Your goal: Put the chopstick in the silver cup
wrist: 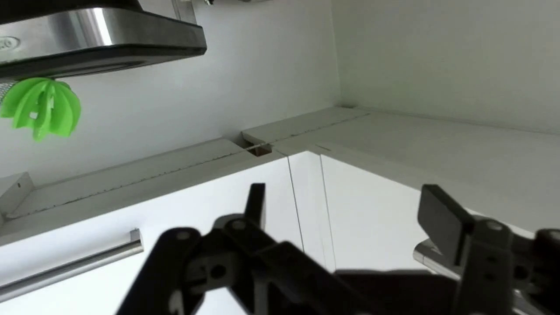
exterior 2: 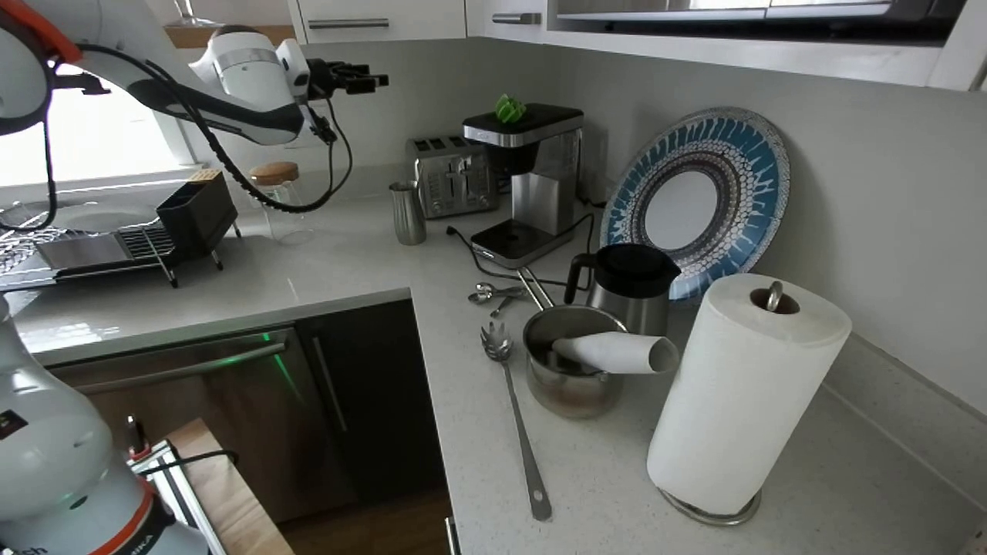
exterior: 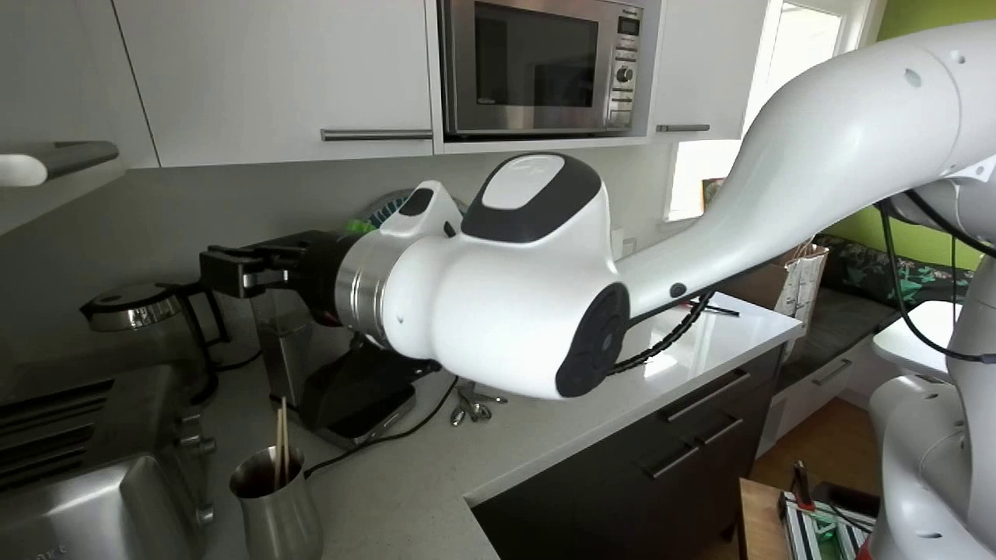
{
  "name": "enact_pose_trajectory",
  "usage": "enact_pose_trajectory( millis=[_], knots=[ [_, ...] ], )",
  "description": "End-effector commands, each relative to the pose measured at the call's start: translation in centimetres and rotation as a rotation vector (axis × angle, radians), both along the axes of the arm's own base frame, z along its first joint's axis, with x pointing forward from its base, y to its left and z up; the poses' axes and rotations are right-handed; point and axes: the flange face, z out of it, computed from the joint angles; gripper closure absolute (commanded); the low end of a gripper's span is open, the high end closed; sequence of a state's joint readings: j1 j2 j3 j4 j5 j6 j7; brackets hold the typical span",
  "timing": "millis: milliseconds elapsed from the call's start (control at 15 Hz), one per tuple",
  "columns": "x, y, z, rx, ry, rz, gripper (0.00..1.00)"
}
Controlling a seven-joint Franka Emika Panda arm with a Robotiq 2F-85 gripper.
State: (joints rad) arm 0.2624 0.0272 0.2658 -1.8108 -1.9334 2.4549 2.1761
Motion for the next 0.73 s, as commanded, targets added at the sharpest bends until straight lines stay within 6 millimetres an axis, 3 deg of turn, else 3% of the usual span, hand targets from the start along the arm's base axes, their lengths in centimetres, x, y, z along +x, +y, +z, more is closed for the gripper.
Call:
enact_pose_trajectory(
  millis=[0, 200, 533, 600, 667],
  knots=[
    [-4.0, -2.1, -0.6, -0.073, 0.169, 0.006, 0.00],
    [-7.2, -5.3, -2.5, -0.158, 0.298, -0.056, 0.00],
    [-11.6, -12.7, -4.9, -0.279, 0.471, -0.253, 0.00],
    [-8.8, -10.1, -4.1, -0.246, 0.406, -0.203, 0.00],
    [-9.6, -11.3, -4.3, -0.263, 0.433, -0.228, 0.00]
  ],
)
